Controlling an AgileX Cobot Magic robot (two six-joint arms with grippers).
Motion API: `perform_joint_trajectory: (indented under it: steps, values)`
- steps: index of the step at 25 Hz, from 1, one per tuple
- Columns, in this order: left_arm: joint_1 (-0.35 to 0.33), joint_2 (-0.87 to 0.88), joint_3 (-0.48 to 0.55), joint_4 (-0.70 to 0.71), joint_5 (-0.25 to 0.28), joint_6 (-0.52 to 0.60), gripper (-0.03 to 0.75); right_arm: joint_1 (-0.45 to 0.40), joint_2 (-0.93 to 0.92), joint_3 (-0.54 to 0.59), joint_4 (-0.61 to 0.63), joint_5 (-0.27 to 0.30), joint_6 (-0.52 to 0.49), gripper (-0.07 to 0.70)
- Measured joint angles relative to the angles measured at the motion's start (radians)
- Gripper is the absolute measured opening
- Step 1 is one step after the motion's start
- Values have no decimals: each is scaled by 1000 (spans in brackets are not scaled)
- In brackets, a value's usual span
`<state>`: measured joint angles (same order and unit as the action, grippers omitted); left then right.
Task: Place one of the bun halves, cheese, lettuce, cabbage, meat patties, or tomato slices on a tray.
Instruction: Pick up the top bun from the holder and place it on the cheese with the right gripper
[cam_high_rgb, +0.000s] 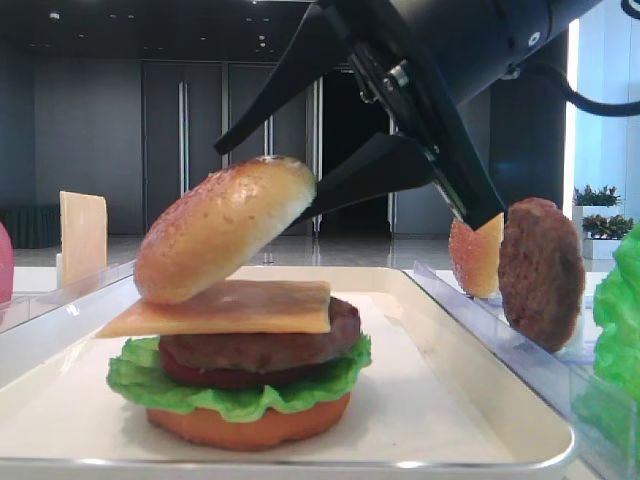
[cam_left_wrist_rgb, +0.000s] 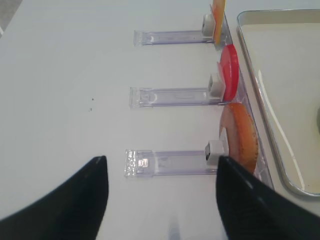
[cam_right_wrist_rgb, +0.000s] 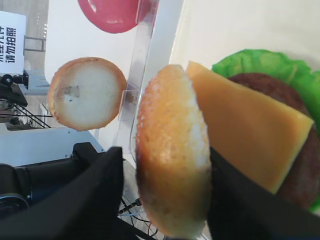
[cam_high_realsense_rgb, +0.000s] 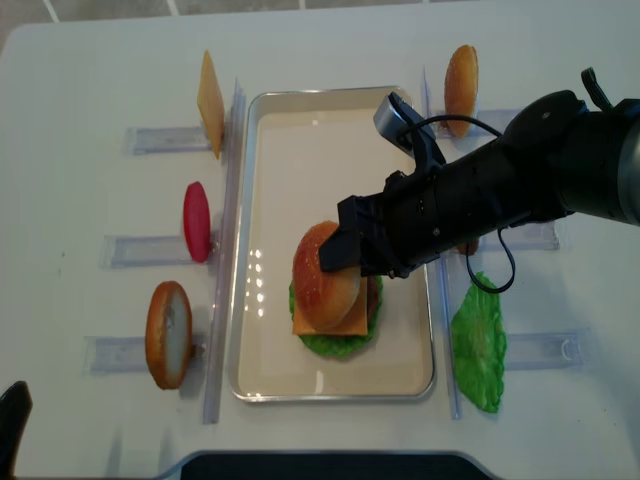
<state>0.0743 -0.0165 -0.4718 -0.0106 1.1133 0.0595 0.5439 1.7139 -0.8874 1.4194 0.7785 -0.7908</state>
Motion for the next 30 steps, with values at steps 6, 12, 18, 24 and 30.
perform_joint_trajectory:
  steps: [6,12,18,24,30]
  values:
    - [0,0,0,0,0,0,517,0,0,0,-12,-21,17,418]
    - [0,0,0,0,0,0,517,0,0,0,-19,-27,19,506]
    - [0,0,0,0,0,0,517,0,-9,0,-97,-66,70,517]
    - [0,0,0,0,0,0,517,0,-49,-2,-223,-103,178,517]
    - [0,0,0,0,0,0,517,0,-100,-29,-363,-117,298,517]
